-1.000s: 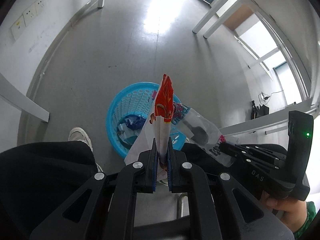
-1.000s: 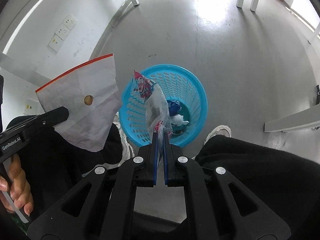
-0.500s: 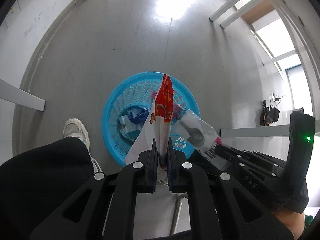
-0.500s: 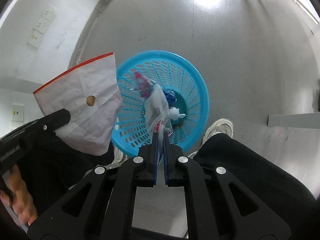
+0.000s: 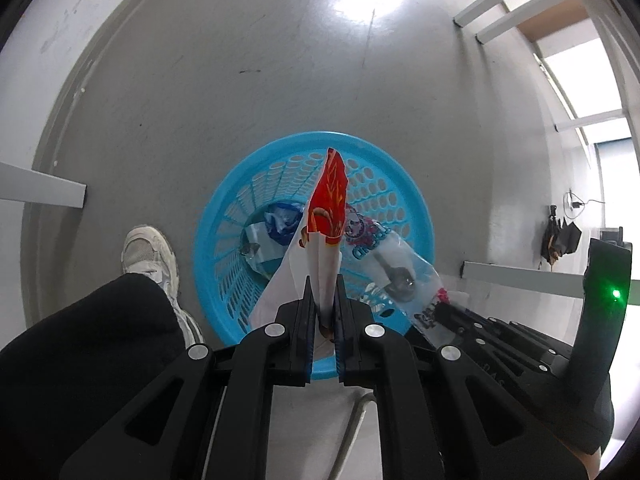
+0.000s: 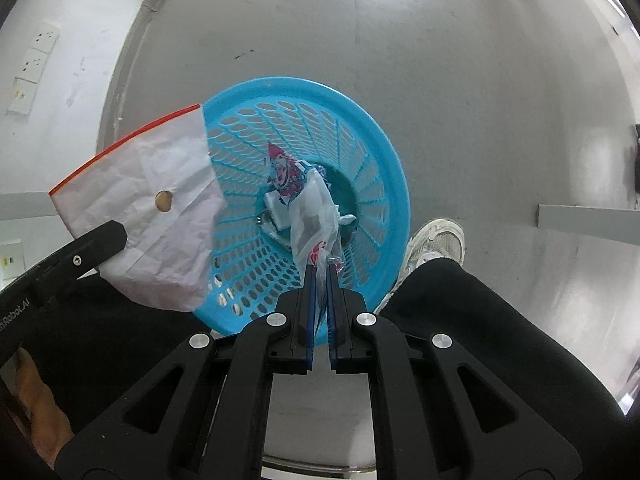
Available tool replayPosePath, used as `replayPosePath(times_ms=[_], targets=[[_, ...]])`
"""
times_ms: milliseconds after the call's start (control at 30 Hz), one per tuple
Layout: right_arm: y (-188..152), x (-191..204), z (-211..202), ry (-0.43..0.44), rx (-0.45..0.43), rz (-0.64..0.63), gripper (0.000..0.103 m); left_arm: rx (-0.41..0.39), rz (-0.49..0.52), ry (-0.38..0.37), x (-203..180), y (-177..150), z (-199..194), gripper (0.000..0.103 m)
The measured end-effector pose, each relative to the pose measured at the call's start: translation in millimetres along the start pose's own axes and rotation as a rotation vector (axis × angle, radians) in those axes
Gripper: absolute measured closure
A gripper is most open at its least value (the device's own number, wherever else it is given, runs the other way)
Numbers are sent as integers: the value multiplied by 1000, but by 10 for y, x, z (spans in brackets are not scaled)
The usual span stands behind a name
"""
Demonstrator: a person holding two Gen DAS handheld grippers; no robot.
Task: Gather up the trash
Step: 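Open both grippers to drop the zip bag and wrapper into the wastebasket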
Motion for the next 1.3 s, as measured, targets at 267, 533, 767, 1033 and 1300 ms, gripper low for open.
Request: replayPosePath(times_ms=[267, 533, 767, 1033, 1300], targets=[[-19, -13, 46, 4, 3, 20, 77, -16, -21, -23, 4, 33, -37, 64], [-31, 5, 19, -4, -10, 4, 68, -54, -43, -35, 9, 63, -143, 58], [-79, 45, -226, -43, -82, -50, 67, -54, -46, -3, 102, -9, -240, 58], [-213, 88, -712, -1, -184, -116, 59, -122, 24, 5, 37, -173, -637, 56], [-433, 174, -1228, 22, -304, -170, 49, -222, 111, 21, 42, -366, -1145, 48]])
Point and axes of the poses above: each gripper's, at about its wrist camera, not at the fingertips, and z roughly the way its jaws point, x to its left, y to its top, the point moved 1 cm from there along z, roughly the way its jaws point, and after that the axes turned 12 degrees about -x, right-handed, at the moved point
